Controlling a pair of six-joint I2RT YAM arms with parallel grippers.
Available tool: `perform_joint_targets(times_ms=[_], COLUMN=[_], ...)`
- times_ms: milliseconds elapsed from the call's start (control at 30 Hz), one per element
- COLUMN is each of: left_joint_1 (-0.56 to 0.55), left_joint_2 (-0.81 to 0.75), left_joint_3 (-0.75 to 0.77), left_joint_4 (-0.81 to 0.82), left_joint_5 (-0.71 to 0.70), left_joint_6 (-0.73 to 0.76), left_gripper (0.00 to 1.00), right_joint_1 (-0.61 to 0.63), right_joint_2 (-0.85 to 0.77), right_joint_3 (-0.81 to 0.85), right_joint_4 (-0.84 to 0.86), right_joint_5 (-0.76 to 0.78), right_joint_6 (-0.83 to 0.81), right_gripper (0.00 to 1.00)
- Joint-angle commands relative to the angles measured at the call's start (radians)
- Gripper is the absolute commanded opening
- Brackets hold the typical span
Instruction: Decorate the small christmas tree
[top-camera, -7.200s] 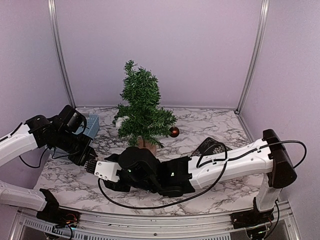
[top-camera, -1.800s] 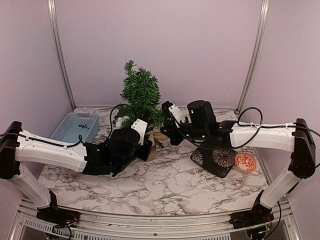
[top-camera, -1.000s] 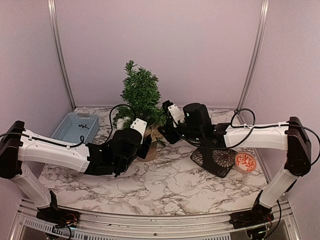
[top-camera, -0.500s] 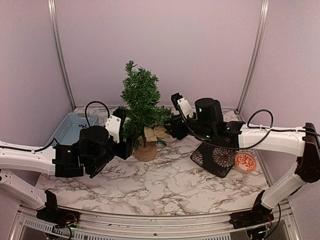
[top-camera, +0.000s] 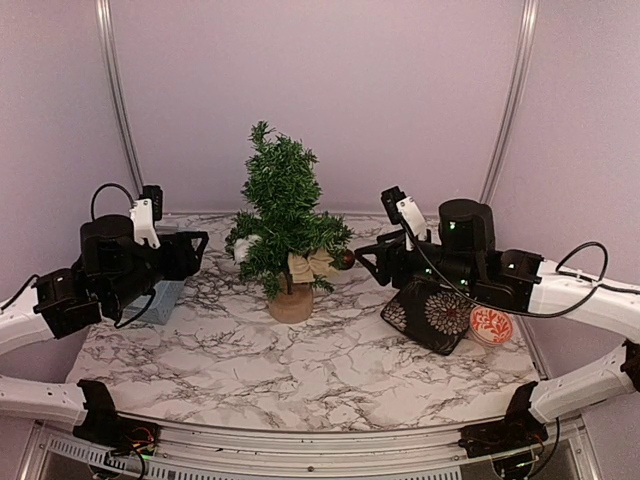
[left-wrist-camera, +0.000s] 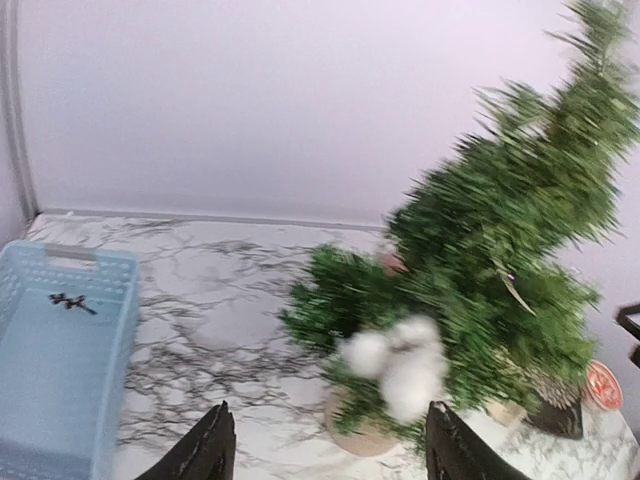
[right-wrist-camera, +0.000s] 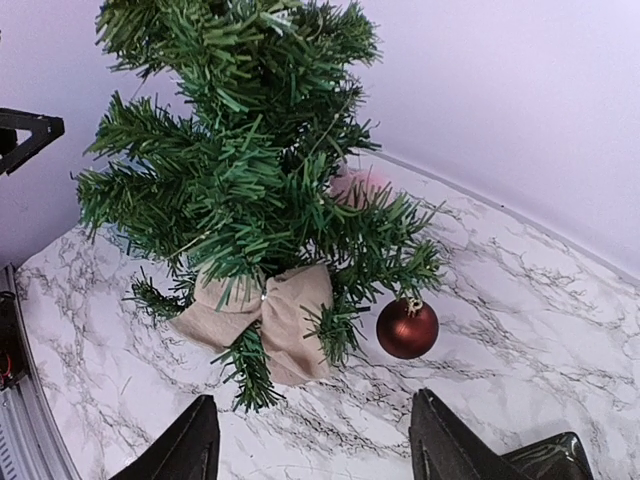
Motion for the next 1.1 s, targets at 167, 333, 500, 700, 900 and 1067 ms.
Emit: perform_joint_targets(times_ms=[167,333,500,700,900,1067], left_joint_1=[0.523,0.720,0.824,0.901,0.951,0.982], left_joint_2=[0.144,0.386,0.570,0.791,0.975,1.056], left_joint_3=[0.176,0.300,0.350,0.406,0.508,0.524], left_joint_4=[-0.243,-0.300,-0.297,-0.227,-0.194,-0.095], left_joint_5=[0.353,0.441,0.394,0.434,0.471,0.486], left_joint_6=[-0.069,-0.149,-0.282,-0.426,-0.505,-0.563], left_gripper=[0.65,0.59,0.52,0.40,0.31,0.31], right_joint_1=[-0.053,-0.066,-0.067,-0.073,-0.087,-0.097], right_joint_2=[-0.130,-0.160,-0.151,-0.068,-0.007,0.039], right_joint_3=[0.023,0.032,0.032,0.093,0.134,0.169], right_joint_4=[-0.135,-0.161,-0.144,-0.161,-0.181,-0.198], right_joint_5=[-0.038,-0.039,-0.020,0.029,0.037,0.032], right_joint_6=[-0.016,-0.009,0.010,0.022,0.018,0.006], right_gripper=[0.65,0.66,0.66,0.66,0.67,0.67])
